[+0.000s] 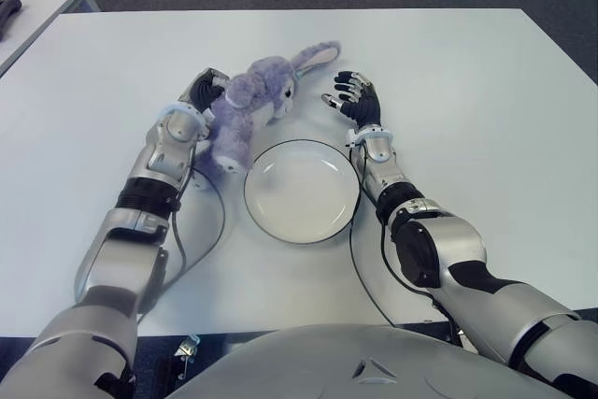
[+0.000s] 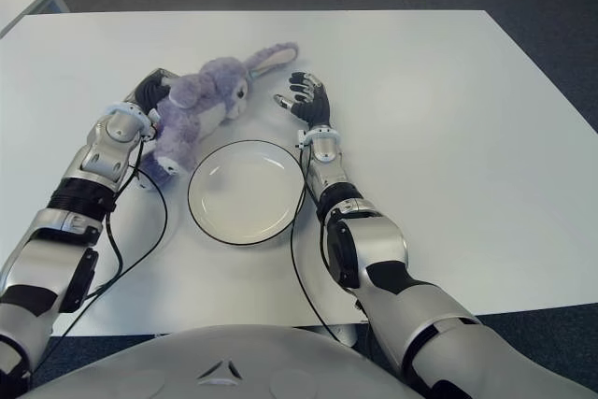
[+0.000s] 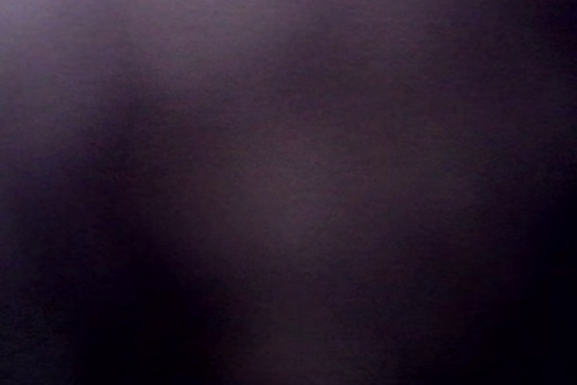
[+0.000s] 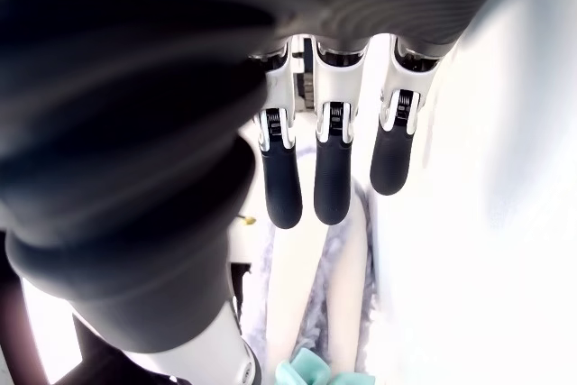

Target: Put the doll into the plate.

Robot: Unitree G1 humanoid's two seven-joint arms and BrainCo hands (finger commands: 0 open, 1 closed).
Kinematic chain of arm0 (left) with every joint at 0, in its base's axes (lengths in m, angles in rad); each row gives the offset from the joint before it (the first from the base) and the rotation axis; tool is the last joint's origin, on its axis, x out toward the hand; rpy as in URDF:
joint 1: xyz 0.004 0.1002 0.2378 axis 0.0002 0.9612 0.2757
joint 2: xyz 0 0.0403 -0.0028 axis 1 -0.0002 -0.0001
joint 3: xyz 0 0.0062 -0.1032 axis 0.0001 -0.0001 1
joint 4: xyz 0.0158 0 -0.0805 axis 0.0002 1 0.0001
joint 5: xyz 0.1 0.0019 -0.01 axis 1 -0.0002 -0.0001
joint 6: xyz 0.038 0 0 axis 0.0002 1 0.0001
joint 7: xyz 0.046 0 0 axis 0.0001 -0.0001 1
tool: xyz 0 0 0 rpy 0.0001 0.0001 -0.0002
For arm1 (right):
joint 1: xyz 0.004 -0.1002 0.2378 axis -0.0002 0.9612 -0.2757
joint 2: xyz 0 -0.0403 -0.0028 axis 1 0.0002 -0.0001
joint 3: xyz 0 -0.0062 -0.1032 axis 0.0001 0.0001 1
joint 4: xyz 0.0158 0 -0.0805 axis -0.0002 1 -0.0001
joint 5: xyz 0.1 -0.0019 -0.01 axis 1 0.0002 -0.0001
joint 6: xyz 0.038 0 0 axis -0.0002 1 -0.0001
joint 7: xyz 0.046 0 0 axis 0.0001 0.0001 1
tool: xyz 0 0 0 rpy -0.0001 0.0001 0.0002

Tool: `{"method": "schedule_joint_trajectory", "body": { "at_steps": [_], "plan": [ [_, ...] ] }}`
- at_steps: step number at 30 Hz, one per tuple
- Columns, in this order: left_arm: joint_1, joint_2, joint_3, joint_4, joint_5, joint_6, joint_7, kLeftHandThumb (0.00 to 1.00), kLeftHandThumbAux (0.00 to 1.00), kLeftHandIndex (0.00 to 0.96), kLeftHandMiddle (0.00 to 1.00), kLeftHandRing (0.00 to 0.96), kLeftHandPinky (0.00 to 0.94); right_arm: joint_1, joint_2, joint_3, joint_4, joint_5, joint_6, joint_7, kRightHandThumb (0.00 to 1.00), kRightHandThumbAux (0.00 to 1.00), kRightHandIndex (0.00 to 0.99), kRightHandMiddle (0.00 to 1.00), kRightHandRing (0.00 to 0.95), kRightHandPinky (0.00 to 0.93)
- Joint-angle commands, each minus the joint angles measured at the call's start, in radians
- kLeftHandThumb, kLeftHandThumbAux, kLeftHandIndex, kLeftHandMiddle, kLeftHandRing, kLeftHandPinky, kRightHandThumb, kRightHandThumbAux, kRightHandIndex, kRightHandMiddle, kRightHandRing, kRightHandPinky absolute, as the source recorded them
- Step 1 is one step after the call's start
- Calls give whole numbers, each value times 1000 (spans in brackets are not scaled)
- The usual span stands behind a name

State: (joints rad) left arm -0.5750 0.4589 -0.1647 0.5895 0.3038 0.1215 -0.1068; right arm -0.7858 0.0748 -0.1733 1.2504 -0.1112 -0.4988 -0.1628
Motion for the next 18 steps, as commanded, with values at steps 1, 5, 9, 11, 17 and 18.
{"method": "schedule_joint_trajectory", "body": {
  "at_steps": [1,5,9,11,17,18],
  "plan": [
    [70,-19,-12,101,19,104,-4,969,632,773,838,854,864,209,108,-10,117,12,103,1,187,960,269,289,265,232],
    [67,-20,-4,105,11,111,-5,970,634,773,838,853,863,209,108,-12,117,14,103,3,192,966,269,288,266,229],
    [59,-18,10,119,-1,114,-1,972,633,772,836,851,861,208,109,-13,117,15,102,4,200,968,271,287,267,233],
    [56,-16,17,125,-6,115,4,974,632,770,835,850,860,208,109,-13,117,14,99,3,203,964,272,286,266,233],
    [43,-4,32,133,1,118,28,969,634,765,832,848,861,209,108,-9,117,10,97,0,199,959,281,289,273,240],
    [35,5,35,119,6,130,29,968,634,765,832,848,860,209,108,-7,118,8,98,-1,198,958,281,290,274,242]
  ]
}}
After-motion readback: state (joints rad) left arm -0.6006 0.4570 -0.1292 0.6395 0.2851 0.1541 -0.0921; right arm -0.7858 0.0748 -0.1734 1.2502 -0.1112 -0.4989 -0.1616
